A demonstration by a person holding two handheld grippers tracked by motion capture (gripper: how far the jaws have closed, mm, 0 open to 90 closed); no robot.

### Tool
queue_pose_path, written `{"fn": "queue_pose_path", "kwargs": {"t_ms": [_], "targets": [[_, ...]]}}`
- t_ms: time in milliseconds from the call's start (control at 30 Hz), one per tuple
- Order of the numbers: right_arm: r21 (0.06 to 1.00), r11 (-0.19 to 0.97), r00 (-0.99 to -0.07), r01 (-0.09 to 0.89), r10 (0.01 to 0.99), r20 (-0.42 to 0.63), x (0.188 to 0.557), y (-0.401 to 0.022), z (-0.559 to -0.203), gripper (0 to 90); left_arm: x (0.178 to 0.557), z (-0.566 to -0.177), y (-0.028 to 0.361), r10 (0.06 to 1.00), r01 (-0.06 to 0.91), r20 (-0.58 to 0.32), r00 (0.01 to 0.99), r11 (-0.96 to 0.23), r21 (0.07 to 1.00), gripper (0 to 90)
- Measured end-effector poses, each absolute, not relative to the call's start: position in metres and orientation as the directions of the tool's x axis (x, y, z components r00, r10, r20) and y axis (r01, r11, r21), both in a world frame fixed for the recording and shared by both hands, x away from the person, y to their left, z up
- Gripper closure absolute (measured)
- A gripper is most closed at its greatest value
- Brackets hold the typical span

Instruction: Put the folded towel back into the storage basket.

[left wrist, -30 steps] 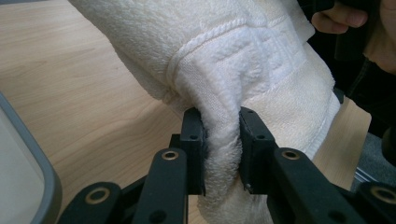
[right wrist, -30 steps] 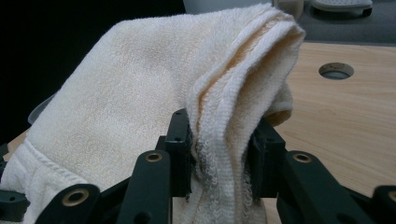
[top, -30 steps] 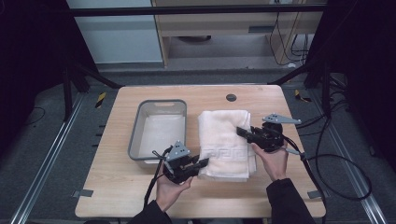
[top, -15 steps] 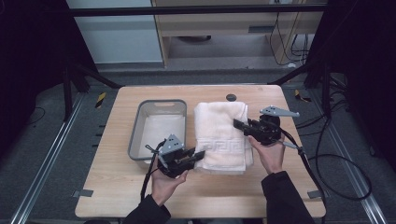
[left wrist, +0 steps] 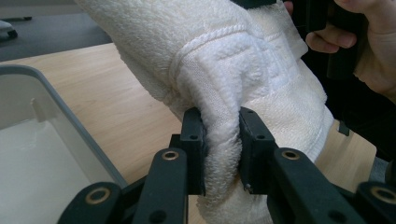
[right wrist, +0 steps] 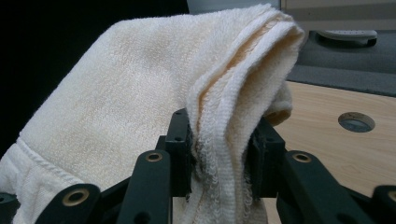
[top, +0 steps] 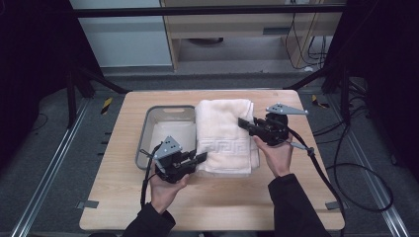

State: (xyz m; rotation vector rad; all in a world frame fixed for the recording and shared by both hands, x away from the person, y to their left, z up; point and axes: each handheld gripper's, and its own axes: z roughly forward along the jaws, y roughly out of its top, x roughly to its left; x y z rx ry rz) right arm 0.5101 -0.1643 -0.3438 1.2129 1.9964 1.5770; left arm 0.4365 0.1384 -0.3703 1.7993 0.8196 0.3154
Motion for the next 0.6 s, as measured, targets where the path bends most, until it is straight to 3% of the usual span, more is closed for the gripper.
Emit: {"fn": "queue_pose_path", "kwargs": {"t_ms": [600], "targets": [[0.920, 0.039, -0.603, 0.391, 0.766, 0.224, 0.522, -0.129, -0.325, 66.1, 0.439, -0.356, 0.168, 0.716, 0.359, -0.153, 0.681, -0.145, 0.922, 73.6]]}}
